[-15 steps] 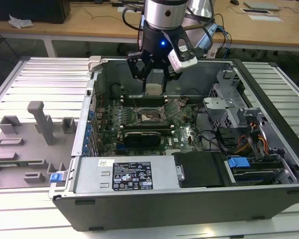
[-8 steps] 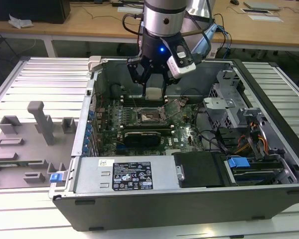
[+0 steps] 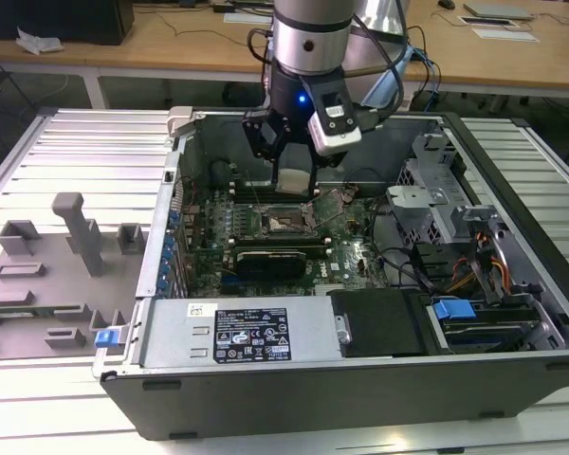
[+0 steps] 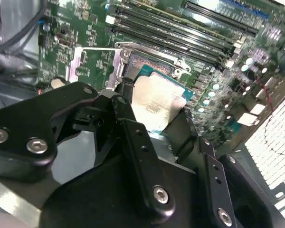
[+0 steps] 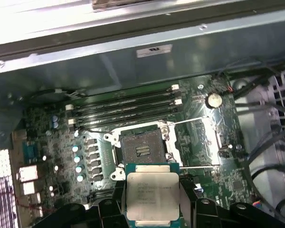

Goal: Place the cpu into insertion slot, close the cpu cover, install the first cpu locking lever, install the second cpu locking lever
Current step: 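Place the cpu into insertion slot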

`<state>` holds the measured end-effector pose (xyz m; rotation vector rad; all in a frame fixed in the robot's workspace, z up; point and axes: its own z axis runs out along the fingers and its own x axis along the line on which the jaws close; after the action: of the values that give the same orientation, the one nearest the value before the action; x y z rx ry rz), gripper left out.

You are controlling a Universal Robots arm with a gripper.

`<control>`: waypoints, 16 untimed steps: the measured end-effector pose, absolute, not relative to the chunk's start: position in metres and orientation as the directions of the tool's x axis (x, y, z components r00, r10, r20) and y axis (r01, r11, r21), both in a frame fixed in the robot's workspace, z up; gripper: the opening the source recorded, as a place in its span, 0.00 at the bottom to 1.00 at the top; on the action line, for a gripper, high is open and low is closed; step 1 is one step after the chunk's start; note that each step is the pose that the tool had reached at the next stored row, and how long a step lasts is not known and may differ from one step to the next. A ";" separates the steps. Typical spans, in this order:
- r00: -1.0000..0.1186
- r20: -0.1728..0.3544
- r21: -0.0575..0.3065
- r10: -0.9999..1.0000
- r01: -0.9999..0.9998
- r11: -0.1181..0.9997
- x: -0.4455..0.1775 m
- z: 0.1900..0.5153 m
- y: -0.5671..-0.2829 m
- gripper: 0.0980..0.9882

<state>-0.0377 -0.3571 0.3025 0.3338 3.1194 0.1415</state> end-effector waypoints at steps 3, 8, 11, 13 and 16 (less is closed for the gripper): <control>-0.962 0.008 0.090 0.273 0.273 0.958 -0.038 0.301 -0.357 0.49; -0.915 0.008 0.090 0.404 0.403 0.911 -0.038 0.297 -0.357 0.49; -0.890 0.008 0.090 0.456 0.455 0.886 -0.038 0.296 -0.357 0.49; -0.865 0.008 0.090 0.501 0.500 0.861 -0.038 0.295 -0.357 0.49; -0.833 0.008 0.090 0.553 0.551 0.830 -0.038 0.293 -0.357 0.49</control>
<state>-0.0377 -0.3571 0.2933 0.9012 2.9877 0.1380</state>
